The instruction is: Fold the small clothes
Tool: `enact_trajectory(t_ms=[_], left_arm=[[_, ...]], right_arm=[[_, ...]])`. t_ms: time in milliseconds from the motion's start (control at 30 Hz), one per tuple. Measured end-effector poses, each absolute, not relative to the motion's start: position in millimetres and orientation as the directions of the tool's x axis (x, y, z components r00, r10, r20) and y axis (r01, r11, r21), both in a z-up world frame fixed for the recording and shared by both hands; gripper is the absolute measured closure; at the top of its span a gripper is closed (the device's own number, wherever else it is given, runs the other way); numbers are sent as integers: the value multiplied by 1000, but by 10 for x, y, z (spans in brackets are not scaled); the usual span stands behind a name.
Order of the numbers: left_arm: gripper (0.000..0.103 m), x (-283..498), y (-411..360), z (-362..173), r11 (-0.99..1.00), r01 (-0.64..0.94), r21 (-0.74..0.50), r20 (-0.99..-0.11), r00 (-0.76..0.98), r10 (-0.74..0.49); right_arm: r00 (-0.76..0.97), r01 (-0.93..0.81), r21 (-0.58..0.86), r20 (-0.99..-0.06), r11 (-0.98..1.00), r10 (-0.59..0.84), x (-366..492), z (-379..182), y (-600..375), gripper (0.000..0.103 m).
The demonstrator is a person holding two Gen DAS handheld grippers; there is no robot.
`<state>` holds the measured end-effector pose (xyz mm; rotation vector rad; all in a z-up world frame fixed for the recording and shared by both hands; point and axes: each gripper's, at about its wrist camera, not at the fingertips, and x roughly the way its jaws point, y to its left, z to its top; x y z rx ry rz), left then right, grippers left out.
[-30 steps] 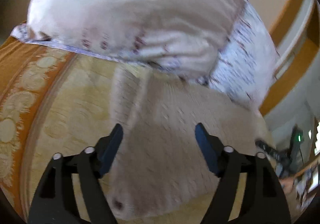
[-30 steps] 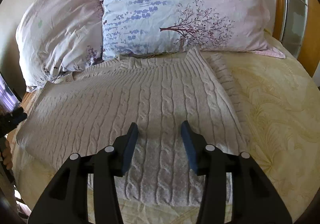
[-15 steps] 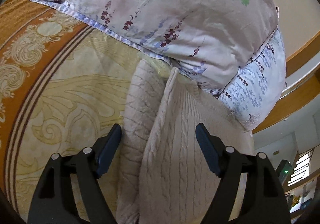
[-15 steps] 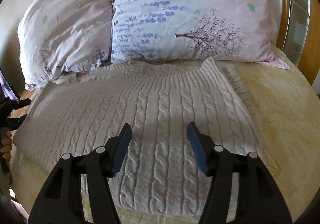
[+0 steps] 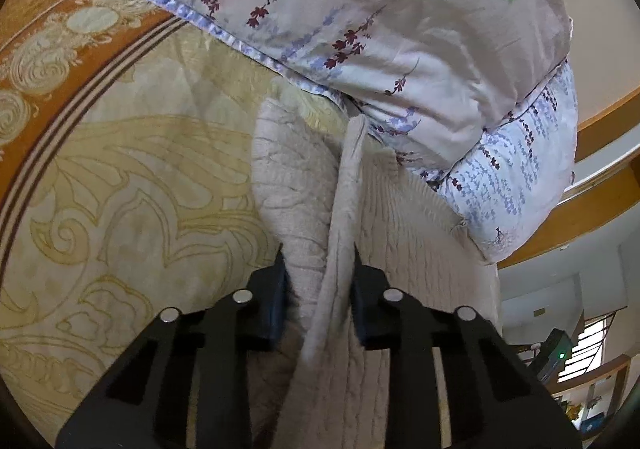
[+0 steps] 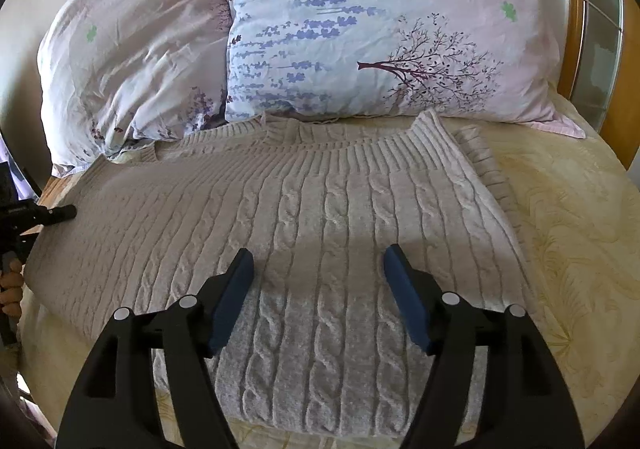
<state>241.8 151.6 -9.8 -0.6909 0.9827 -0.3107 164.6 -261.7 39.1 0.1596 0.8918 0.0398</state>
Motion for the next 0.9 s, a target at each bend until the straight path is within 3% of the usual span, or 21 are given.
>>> enact_trajectory(t_ms=[500,733,900], left_arm=[[86,2383,1189,438,630,40,-775,-487,596,-638],[86,2418,487,807,553,162,-817,-385,560,-734],[86,2532,-339,797,524,207,-826,-384,474,-793]], right_arm=[[647,30,235,-745,972,161,1548,460,-2730,30],[685,47,408,-678,912,268,1422,619,-3087,30],[699,89,462,-660,882,276,1336,650,-3355,30]])
